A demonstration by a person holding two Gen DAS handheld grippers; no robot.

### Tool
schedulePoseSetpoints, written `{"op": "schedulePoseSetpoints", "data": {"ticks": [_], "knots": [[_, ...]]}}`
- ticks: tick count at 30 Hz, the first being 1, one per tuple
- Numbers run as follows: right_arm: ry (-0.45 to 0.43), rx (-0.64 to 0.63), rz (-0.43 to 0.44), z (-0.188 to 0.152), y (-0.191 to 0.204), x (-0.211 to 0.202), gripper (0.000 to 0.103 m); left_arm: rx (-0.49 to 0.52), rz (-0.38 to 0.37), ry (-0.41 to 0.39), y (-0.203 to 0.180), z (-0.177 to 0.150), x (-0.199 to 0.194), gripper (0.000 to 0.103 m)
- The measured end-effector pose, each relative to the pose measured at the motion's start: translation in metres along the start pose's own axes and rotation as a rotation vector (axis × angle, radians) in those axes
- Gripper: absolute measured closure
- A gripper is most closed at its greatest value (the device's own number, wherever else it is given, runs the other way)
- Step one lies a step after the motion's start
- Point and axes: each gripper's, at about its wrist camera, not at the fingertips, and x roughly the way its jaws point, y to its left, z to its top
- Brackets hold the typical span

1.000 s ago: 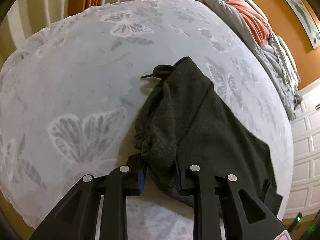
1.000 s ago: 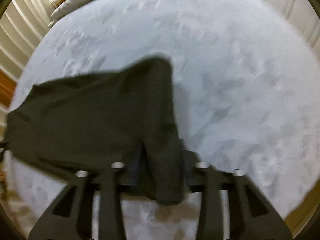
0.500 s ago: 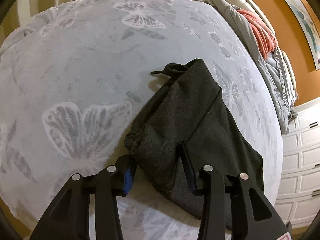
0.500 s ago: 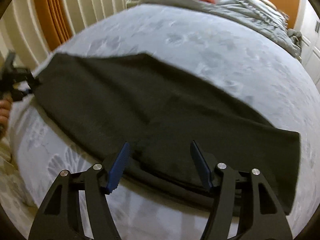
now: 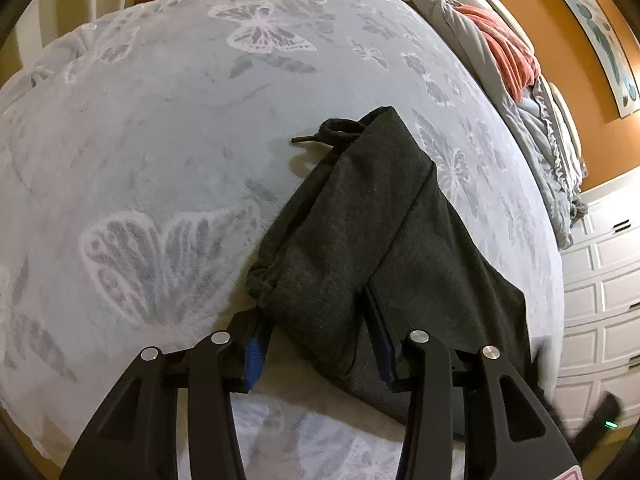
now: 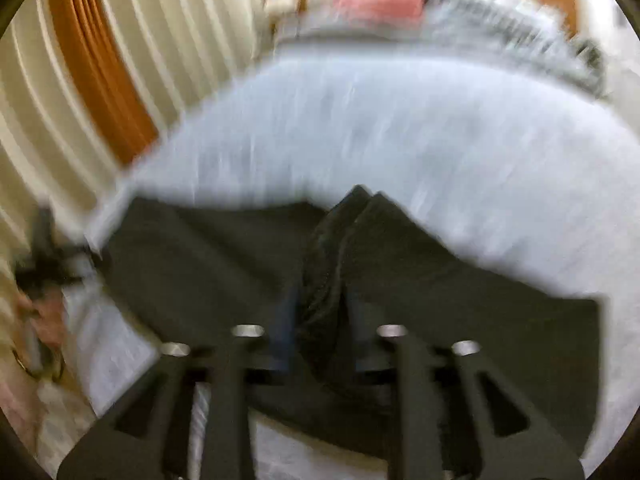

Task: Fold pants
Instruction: 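Grip the waistband with the left tool while the right tool adjusts the folded edge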

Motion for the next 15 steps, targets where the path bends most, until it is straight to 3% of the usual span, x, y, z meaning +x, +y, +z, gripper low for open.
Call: {"op": "schedulePoseSetpoints", "data": {"ticks": [1,2,4,6,7,9,10,15], "knots": [[0.103,-0.011,-0.049,-0.009,0.002,0.029,0.058,0.008,0.006,-0.002,-0.002,-0.001,0.000,0.058],[0.125,-0.017,-0.077,-0.013,0.001,0.037,0.058,0.014,0.011,-0.004,-0.004,-0.001,0.000,0.058],[0.076,-0.020,-0.050,-0.010,0.001,0.019,0.058,0.020,0.013,-0.011,-0.006,-0.003,-0.001,0.057],[-0.031,0.007,0.000,-0.001,-0.007,-0.021,0.054,0.025,0.010,-0.012,-0.007,-0.003,0.000,0.058],[-0.066,0.024,-0.001,-0.001,-0.013,-0.034,0.050,0.027,0.002,-0.015,-0.007,-0.003,0.000,0.060],[-0.133,0.077,-0.025,0.001,-0.029,-0.057,0.028,0.027,-0.001,-0.027,-0.009,-0.002,-0.002,0.077],[-0.165,0.119,-0.058,0.000,-0.044,-0.067,0.027,0.027,-0.006,-0.031,-0.010,-0.001,-0.004,0.080],[-0.116,0.209,-0.208,0.000,-0.092,-0.063,0.027,0.003,-0.060,-0.076,-0.019,0.000,-0.023,0.085]]}}
